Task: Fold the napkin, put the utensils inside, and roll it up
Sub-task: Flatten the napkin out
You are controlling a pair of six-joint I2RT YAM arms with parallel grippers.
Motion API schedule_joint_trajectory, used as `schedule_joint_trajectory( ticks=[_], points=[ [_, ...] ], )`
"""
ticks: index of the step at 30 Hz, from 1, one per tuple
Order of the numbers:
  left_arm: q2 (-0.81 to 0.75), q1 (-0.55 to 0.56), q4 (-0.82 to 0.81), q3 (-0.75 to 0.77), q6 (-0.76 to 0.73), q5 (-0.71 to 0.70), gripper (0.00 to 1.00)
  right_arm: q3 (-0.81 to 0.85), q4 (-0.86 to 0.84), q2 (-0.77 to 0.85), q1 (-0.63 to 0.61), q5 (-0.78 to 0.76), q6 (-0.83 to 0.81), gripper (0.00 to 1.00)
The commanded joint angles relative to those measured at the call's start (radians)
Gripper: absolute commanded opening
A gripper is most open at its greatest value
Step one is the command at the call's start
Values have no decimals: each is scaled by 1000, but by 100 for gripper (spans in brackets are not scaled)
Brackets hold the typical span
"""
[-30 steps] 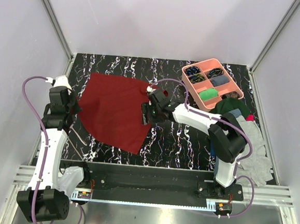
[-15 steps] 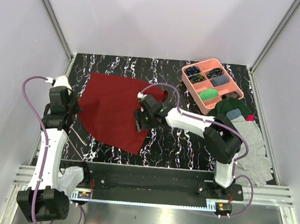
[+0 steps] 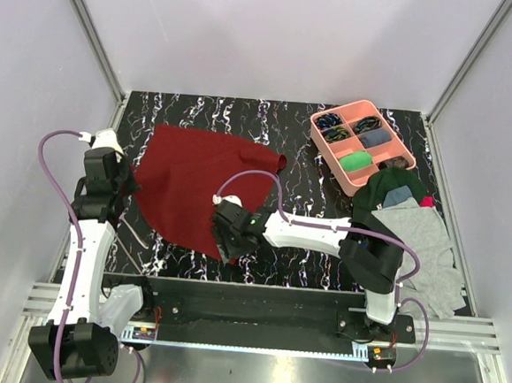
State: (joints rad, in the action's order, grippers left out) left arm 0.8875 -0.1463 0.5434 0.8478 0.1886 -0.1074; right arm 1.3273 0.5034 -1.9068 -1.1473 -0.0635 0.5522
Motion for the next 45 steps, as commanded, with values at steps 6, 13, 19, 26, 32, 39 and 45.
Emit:
schedule_joint_trajectory(
  ticks=[6,13,19,26,32,39,45],
  points=[
    [-22,2,-34,0,5,29,0,35,58,-24,-26,-61,51,66],
    [-24,7,-36,0,5,28,0,65,58,-61,-45,-61,43,66],
    [-24,10,-36,0,5,28,0,73,64,-90,-49,-71,43,66],
    [-21,14,-34,2,5,25,0,151,188,-164,-72,-182,18,64],
    [-21,13,-34,2,5,26,0,151,196,-184,-88,-176,15,63],
    [-21,16,-34,0,6,28,0,112,137,-216,-86,-93,37,50],
    [-12,19,-40,11,20,64,0,38,50,-213,-49,4,37,6]
  ],
)
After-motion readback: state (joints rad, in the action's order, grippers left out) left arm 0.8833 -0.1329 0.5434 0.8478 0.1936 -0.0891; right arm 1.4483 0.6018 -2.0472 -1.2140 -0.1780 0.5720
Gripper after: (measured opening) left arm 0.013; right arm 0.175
